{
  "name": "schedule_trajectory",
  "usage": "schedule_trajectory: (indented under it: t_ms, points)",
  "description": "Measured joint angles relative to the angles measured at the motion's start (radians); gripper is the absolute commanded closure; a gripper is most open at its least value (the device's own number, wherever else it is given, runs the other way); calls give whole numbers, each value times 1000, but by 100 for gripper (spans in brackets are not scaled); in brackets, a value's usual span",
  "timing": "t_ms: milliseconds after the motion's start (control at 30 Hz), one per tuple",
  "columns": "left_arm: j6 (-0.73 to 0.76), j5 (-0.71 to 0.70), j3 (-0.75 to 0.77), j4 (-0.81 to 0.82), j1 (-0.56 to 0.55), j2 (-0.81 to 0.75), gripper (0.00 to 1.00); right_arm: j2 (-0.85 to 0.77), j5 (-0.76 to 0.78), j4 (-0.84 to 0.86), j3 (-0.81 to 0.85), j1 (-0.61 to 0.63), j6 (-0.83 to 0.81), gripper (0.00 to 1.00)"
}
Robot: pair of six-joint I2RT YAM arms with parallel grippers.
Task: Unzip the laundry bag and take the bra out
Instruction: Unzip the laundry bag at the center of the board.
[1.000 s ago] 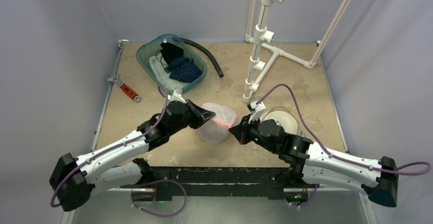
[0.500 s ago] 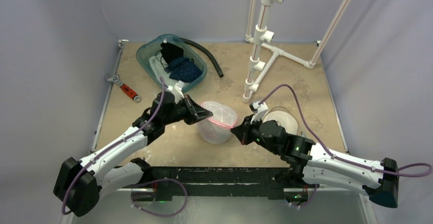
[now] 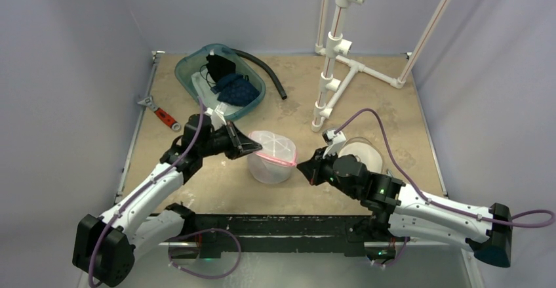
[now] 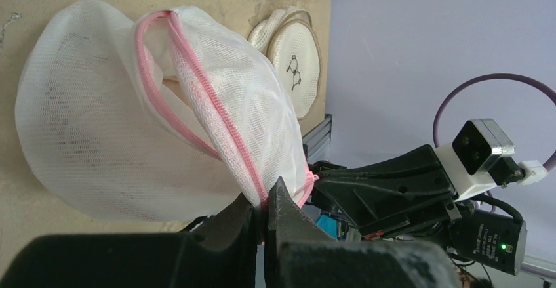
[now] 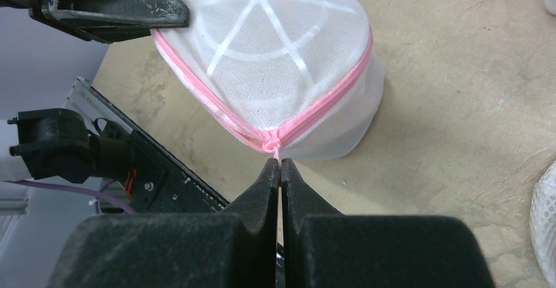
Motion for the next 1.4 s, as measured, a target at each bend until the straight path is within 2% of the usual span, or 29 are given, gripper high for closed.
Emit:
schedule_trajectory:
  t_ms: [233,300,400,467,633,867,933,1067,1267,1400]
  points:
    - [29,-3,67,-38,6,12,100,-13,26,-1,0,1,19,100]
    - [34,1,89,-30,6,32,87,-30,27,-1,0,0,19,100]
    - [35,5,99,-5,8,51,57,-45,27,-3,0,0,16,100]
    - [38,-8,100,17,21,54,46,-47,26,-15,0,0,13,100]
    - [35,-32,103,19,35,41,34,-21,23,-17,0,0,11,100]
    - [0,-130,104,-97,11,-106,30,17,11,5,0,0,7,100]
    - [-44,-185,104,-111,-50,-163,30,31,-2,17,0,0,7,100]
    - [-151,-323,106,-124,-266,-192,29,51,-9,38,-2,0,7,100]
    - [-325,-601,113,-131,-626,-54,28,41,-9,45,-4,0,8,100]
    - [-445,-746,110,-134,-760,23,27,24,-9,43,-4,0,8,100]
